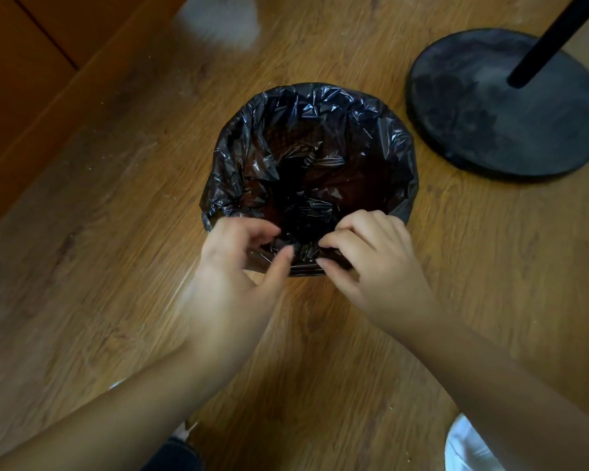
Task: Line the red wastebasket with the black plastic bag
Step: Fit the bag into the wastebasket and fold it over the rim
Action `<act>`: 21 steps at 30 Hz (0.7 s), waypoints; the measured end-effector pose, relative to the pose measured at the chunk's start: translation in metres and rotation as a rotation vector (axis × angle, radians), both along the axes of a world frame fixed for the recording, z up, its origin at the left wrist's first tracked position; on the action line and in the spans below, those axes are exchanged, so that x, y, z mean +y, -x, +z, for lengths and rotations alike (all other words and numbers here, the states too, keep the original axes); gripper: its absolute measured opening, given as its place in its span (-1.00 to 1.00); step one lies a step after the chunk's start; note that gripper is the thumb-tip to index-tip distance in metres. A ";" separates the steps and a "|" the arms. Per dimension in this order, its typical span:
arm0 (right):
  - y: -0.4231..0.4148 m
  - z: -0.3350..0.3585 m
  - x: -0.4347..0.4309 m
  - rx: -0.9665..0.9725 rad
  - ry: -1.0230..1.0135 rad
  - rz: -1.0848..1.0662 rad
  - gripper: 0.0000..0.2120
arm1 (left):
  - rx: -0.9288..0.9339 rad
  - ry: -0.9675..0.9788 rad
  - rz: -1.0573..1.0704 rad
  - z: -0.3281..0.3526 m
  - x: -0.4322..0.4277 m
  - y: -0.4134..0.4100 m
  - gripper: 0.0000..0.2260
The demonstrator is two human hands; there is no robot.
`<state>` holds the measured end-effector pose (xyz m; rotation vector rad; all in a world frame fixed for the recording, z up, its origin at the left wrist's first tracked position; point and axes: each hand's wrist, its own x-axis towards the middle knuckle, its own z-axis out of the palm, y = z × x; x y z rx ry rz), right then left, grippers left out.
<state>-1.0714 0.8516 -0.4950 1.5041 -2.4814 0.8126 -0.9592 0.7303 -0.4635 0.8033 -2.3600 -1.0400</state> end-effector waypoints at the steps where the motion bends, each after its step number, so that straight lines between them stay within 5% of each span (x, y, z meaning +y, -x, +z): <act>1: 0.000 0.000 0.000 0.002 0.005 0.004 -0.86 | -0.039 0.115 -0.102 -0.002 -0.001 0.002 -0.85; 8: 0.012 -0.004 0.016 0.047 -0.010 0.022 -0.77 | -0.207 0.467 -0.318 -0.020 -0.011 0.007 -0.73; 21: 0.020 -0.011 0.022 0.055 0.028 -0.055 -0.85 | -0.151 0.382 -0.382 -0.030 -0.029 0.012 -0.81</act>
